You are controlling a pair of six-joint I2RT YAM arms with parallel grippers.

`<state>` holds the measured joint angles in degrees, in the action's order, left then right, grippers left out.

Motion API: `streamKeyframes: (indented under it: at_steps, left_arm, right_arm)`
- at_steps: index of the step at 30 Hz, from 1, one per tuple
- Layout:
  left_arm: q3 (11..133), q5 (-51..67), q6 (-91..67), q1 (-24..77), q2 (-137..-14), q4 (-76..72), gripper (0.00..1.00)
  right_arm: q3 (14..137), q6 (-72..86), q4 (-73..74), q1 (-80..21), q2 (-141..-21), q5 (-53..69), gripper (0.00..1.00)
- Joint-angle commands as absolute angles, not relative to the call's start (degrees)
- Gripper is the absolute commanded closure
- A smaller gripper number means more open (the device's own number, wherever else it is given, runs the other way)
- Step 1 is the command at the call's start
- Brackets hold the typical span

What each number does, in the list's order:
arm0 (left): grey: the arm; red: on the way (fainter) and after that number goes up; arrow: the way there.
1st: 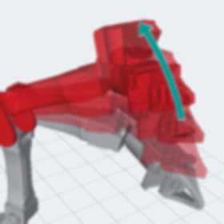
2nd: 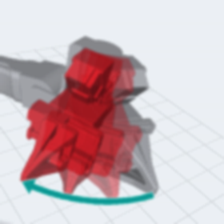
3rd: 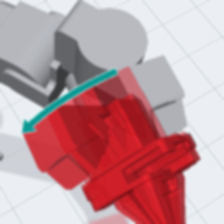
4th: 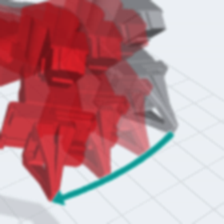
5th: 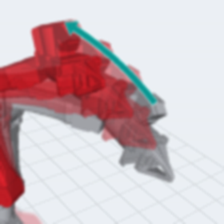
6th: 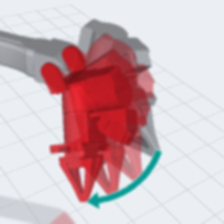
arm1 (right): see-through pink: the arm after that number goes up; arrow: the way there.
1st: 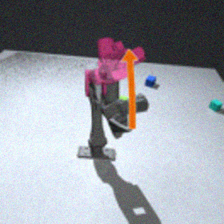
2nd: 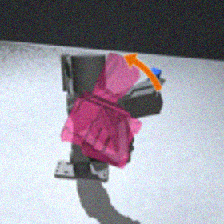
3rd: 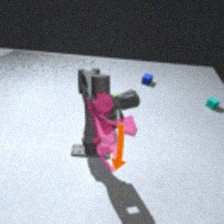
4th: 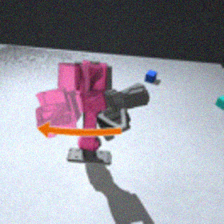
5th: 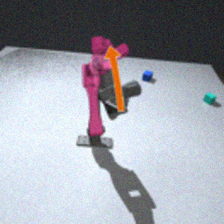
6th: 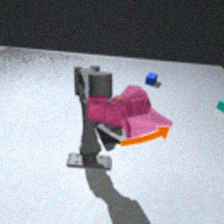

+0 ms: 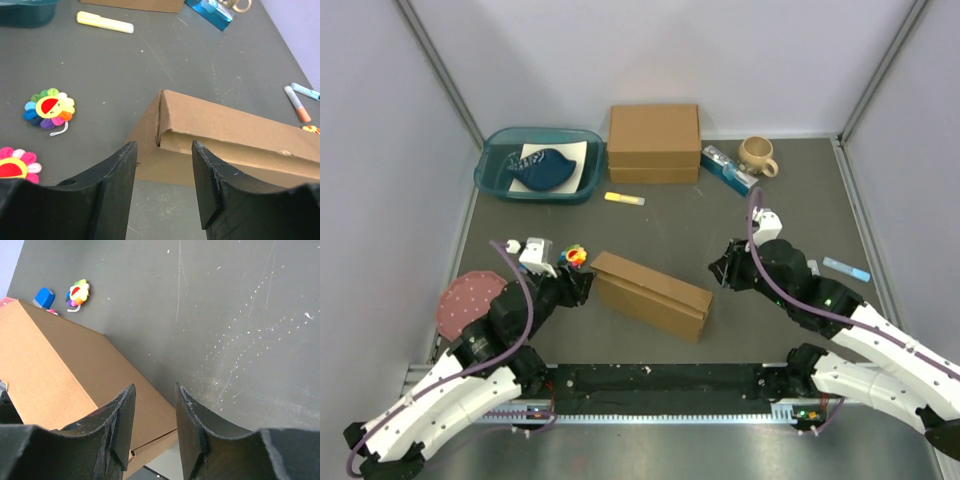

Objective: Fold the paper box

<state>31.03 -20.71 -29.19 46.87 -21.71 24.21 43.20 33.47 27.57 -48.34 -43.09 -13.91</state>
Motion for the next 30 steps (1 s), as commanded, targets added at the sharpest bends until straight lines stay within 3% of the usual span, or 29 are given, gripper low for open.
streamKeyframes:
  at_steps: [1, 7, 11, 17, 19, 20, 23, 30]
  left_arm:
    - [33.4, -14.9, -27.3, 46.7, -18.7, 25.0, 0.47]
    - [32.7, -15.7, -26.6, 46.8, -14.8, 26.6, 0.49]
    - [32.3, -23.2, -29.7, 46.7, -11.3, 26.1, 0.48]
    - [34.1, -33.8, -36.3, 46.7, -19.7, 28.3, 0.48]
    - [34.0, -37.8, -37.7, 46.6, -22.4, 28.7, 0.49]
    - [33.7, -39.0, -39.0, 46.6, -24.8, 28.5, 0.50]
    - [32.0, -40.9, -41.6, 46.0, -27.9, 27.7, 0.51]
    - [26.3, -34.1, -43.8, 41.8, -30.1, 22.2, 0.54]
  right_arm:
    - [46.8, 32.4, 27.6, -48.9, -42.0, -15.6, 0.62]
    - [46.9, 32.2, 29.4, -48.9, -40.1, -17.2, 0.61]
    - [45.8, 33.1, 31.9, -48.9, -37.9, -17.6, 0.61]
    - [43.0, 36.9, 37.0, -48.9, -33.6, -18.9, 0.62]
    - [42.1, 37.8, 39.3, -48.9, -33.1, -19.1, 0.67]
    - [41.5, 38.4, 39.7, -48.9, -32.8, -18.9, 0.76]
    - [37.9, 41.8, 39.6, -49.0, -31.6, -15.7, 0.91]
    - [31.1, 44.8, 33.8, -48.9, -30.5, -7.6, 0.99]
